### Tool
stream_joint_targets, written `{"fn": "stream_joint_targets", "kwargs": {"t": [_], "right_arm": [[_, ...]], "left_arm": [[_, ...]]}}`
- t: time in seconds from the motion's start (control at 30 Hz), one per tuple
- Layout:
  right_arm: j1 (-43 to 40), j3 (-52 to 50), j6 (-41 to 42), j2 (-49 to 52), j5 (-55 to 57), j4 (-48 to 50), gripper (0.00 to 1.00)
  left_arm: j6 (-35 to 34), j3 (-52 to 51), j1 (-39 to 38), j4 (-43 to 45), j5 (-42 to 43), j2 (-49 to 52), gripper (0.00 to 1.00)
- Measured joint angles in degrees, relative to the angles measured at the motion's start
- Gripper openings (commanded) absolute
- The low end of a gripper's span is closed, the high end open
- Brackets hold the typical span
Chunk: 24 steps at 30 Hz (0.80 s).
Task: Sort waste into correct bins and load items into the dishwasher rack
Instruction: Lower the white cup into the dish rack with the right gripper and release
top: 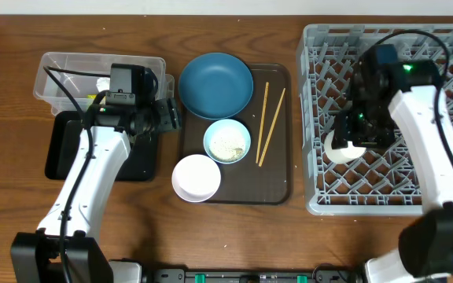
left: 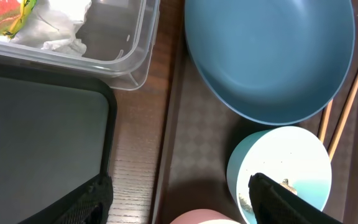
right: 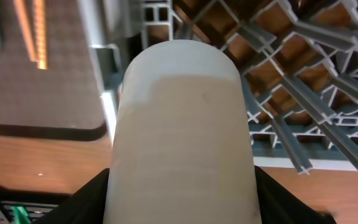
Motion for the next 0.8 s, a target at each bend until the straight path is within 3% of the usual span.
{"fn": "stream_joint_targets", "kwargs": {"t": [0.57, 0.67, 0.8], "right_arm": [[0.0, -1.8, -1.4, 3.1, 1.4, 0.4, 0.51], [0.0, -2.5, -1.4, 3.1, 1.4, 0.5, 0.57], [0.0, -3.5, -1.5, 3.1, 1.3, 1.4, 0.74]], "left_arm": [[0.0, 0.0, 0.0, -0.3, 0.0, 0.0, 0.73], [0.0, 0.0, 0.0, -0.3, 0.0, 0.0, 0.73], [0.0, 0.0, 0.0, -0.4, 0.0, 0.0, 0.73]]}}
